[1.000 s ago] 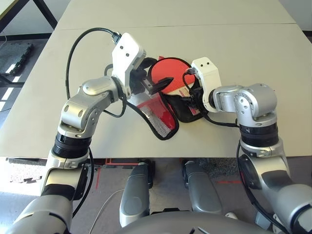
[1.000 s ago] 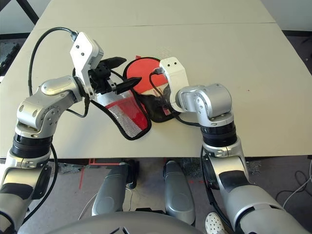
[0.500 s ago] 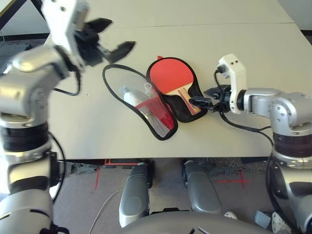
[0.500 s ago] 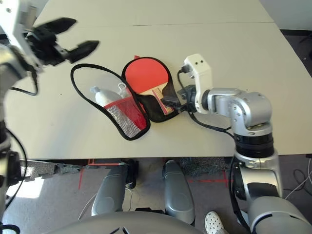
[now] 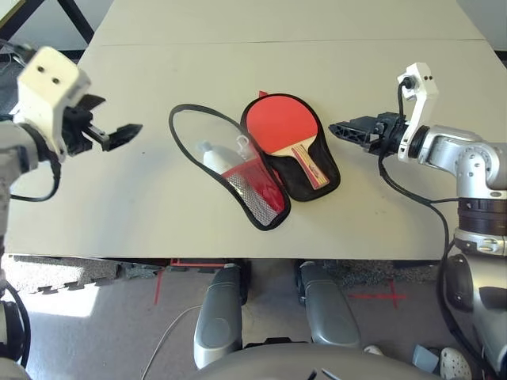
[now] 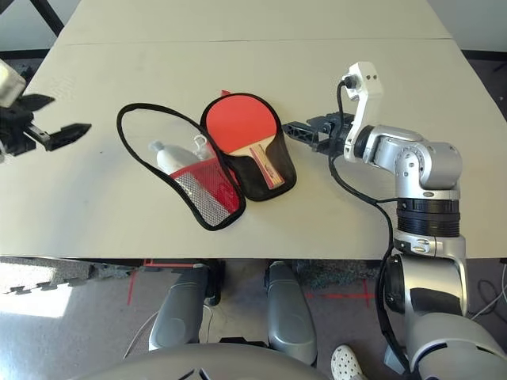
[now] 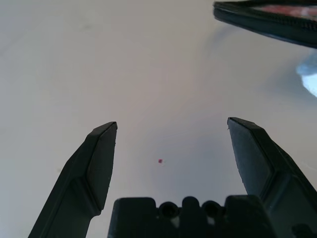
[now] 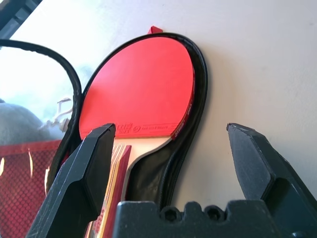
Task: Store the ping-pong paddle in its case and zip it.
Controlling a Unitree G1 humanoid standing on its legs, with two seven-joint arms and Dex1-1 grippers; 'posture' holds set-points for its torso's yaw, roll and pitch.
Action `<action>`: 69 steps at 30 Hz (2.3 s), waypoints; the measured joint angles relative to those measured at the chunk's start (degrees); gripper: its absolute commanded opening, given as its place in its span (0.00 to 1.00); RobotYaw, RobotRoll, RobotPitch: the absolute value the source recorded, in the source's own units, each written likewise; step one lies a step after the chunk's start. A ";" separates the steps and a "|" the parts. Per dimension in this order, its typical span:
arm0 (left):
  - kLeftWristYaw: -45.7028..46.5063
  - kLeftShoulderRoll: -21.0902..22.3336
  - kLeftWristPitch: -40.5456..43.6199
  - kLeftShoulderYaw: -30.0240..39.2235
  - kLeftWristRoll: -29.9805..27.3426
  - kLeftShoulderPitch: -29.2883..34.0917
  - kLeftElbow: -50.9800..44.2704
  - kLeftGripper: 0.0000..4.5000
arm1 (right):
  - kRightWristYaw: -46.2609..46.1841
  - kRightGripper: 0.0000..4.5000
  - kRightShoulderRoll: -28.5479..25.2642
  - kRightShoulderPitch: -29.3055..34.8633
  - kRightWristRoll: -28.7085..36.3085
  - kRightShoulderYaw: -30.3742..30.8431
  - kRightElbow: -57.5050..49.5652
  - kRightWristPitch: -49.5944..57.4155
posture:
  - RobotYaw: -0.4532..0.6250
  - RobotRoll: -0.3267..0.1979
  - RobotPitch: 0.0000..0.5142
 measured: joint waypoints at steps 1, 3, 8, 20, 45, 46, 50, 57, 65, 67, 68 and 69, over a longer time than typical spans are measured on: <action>-0.13 -0.62 -0.31 -1.31 0.56 -0.26 0.05 1.00 | -0.57 0.99 -0.10 -0.03 -0.15 -0.12 0.50 -0.48 | 0.54 0.62 0.41; -0.19 -2.41 -0.62 -3.92 1.32 -1.37 0.06 1.00 | -1.33 0.99 -0.26 -0.12 -0.40 -0.10 1.17 -0.73 | 0.54 0.62 0.41; -0.62 -12.17 2.62 -11.90 0.11 -7.80 -5.59 1.00 | -0.83 0.99 -0.17 -1.24 0.58 -1.83 5.49 -2.34 | 0.52 0.62 0.41; 5.66 -35.32 7.28 -26.20 1.40 -18.59 -8.62 1.00 | 9.92 0.99 -8.62 -0.97 6.04 -2.30 9.39 7.05 | 0.49 0.62 0.43; 2.48 -23.76 7.79 -18.98 1.29 -16.47 -11.30 1.00 | 8.81 0.99 -1.92 -1.45 7.32 4.14 9.54 18.32 | 0.53 0.62 0.47; 2.48 -23.73 7.94 -18.97 1.25 -16.27 -11.41 1.00 | 8.39 0.99 -1.54 -1.45 7.31 4.05 9.44 18.29 | 0.53 0.62 0.48; 2.50 -23.71 8.37 -18.97 1.13 -16.00 -11.52 1.00 | 6.62 0.99 -0.10 -1.52 7.30 3.23 9.42 18.24 | 0.53 0.62 0.48; 2.50 -23.71 8.39 -18.97 1.13 -16.01 -11.51 1.00 | 4.65 0.46 2.07 -1.40 7.14 2.85 9.96 19.40 | 0.53 0.62 0.47; 2.49 -23.57 8.38 -18.97 1.17 -16.01 -11.37 1.00 | 5.54 0.01 1.05 -1.35 7.53 3.29 10.12 20.88 | 0.52 0.62 0.48; 2.49 -23.53 8.36 -18.97 1.18 -16.01 -11.35 1.00 | 5.68 0.01 0.20 -1.30 7.50 3.28 10.15 21.07 | 0.52 0.62 0.48; 2.49 -23.41 8.35 -18.97 1.19 -16.01 -11.33 1.00 | 5.70 0.01 -0.18 -1.30 7.51 3.27 10.16 21.27 | 0.51 0.62 0.48; 2.48 -23.37 8.31 -18.97 1.20 -16.01 -11.30 1.00 | 5.78 0.01 -0.66 -1.15 7.57 3.25 10.05 21.55 | 0.51 0.62 0.48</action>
